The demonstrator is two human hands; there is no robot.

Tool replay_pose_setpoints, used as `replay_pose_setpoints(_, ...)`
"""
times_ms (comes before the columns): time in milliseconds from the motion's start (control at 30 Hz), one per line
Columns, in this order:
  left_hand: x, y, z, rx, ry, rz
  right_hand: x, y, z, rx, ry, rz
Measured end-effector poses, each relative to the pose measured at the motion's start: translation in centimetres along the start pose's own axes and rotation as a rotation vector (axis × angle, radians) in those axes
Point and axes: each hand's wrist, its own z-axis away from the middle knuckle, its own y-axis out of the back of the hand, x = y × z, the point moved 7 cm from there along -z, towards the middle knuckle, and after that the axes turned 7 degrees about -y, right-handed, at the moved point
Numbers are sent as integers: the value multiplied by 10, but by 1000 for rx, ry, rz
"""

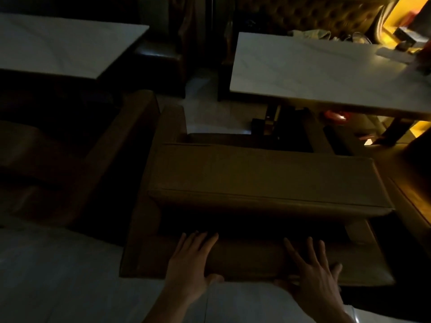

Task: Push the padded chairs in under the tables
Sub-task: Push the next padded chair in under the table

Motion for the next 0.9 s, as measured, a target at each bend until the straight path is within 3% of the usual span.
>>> replay_pose_setpoints(267, -12, -5, -19, -39, -21, 16, -7, 8, -10, -15, -20, 14)
replay_pose_setpoints(533, -31, 12, -69, 15, -37, -7, -21, 32, -52, 132, 11, -15)
replay_pose_setpoints(900, -37, 22, -79, 38, -2, -34, -33, 39, -59, 63, -10, -16)
